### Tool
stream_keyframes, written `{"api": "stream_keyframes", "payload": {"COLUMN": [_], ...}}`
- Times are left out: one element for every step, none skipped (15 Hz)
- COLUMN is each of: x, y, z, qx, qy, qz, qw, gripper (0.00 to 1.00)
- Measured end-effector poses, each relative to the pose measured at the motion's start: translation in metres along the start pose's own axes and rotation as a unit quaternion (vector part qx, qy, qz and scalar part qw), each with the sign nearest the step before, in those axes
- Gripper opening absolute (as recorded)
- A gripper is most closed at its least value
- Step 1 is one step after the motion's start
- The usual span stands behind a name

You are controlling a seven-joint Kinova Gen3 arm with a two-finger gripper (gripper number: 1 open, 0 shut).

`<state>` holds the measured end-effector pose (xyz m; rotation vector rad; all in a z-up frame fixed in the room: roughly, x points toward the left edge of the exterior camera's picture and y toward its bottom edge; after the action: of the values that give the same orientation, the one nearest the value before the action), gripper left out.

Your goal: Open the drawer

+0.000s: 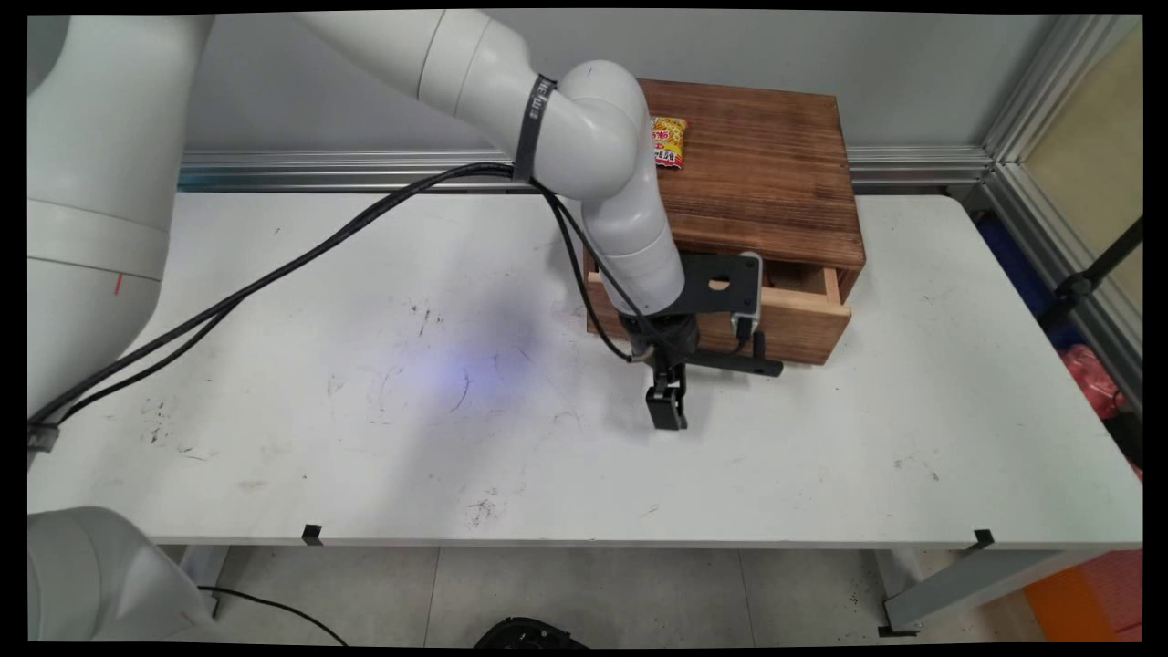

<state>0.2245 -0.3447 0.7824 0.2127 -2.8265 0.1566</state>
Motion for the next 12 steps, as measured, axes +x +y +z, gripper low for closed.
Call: {"api": "stream_keyframes", "payload": {"x": [0.0, 0.0, 0.0, 0.0, 0.0, -0.001, -0.001, -0.001, -0.001, -0.001, -0.001, -0.001], "y": [0.005, 0.009, 0.012, 0.017, 0.021, 0.025, 0.03, 0.034, 0.039, 0.042, 0.046, 0.052], "z": [-0.001, -0.002, -0.002, -0.003, -0.004, -0.005, -0.007, -0.008, -0.009, -0.01, -0.011, -0.012], "qx": [-0.003, -0.006, -0.007, -0.01, -0.012, -0.014, -0.017, -0.02, -0.022, -0.024, -0.027, -0.03], "qy": [0.0, 0.0, 0.0, 0.0, 0.0, 0.0, 0.0, 0.0, 0.0, 0.0, 0.0, 0.001], "qz": [0.002, 0.005, 0.007, 0.01, 0.012, 0.013, 0.016, 0.018, 0.019, 0.02, 0.022, 0.023], "qw": [1.0, 1.0, 0.9999, 0.9999, 0.9999, 0.9998, 0.9997, 0.9997, 0.9996, 0.9995, 0.9994, 0.9993], "gripper": [1.0, 1.0, 1.0, 1.0, 1.0, 1.0, 1.0, 1.0, 1.0, 1.0, 1.0, 1.0]}}
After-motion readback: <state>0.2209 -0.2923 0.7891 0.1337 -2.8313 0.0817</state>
